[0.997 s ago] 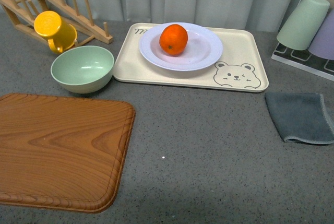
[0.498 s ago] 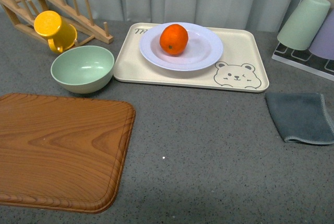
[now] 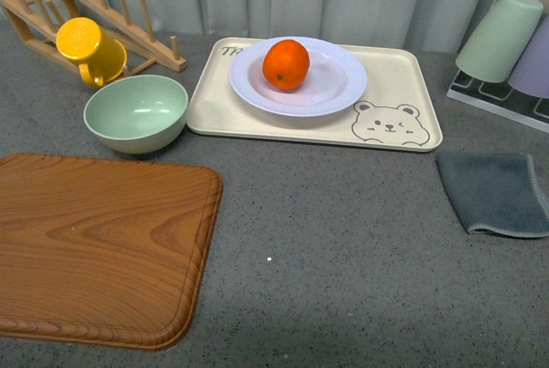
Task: Place orange and plate with both arms
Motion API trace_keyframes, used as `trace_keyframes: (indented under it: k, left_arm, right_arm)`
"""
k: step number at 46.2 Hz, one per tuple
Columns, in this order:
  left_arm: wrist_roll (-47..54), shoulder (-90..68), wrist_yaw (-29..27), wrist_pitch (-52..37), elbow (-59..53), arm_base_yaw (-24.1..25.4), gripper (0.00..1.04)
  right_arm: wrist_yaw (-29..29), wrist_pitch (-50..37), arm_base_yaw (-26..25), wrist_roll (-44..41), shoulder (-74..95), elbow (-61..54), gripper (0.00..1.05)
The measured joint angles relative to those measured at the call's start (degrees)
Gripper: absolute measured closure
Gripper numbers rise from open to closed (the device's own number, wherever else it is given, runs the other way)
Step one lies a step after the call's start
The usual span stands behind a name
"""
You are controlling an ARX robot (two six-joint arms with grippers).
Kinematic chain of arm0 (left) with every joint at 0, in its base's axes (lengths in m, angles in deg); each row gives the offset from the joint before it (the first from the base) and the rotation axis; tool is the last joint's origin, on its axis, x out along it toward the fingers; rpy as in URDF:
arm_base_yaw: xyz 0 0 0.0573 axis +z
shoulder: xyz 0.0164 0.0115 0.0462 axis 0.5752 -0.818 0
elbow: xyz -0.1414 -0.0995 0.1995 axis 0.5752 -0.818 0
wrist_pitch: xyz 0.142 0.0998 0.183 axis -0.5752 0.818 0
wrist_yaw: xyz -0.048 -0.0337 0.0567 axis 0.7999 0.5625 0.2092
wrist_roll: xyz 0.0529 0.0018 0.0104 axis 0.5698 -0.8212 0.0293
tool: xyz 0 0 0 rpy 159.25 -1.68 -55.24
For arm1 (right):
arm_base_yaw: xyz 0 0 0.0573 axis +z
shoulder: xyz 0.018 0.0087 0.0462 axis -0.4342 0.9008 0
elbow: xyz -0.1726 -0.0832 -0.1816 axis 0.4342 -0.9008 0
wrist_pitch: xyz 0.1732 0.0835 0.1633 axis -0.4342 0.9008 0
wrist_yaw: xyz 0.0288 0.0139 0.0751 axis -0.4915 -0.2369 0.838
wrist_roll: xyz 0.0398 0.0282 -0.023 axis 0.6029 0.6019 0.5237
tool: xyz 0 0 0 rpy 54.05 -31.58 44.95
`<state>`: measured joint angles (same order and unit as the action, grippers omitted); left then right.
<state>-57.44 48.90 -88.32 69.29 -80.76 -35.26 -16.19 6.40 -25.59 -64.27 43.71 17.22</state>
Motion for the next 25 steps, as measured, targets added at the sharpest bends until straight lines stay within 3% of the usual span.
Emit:
trace_keyframes:
  k: [25]
  left_arm:
    - [0.0, 0.0, 0.0, 0.0, 0.0, 0.0, 0.06]
  right_arm:
    - [0.0, 0.0, 0.0, 0.0, 0.0, 0.0, 0.09]
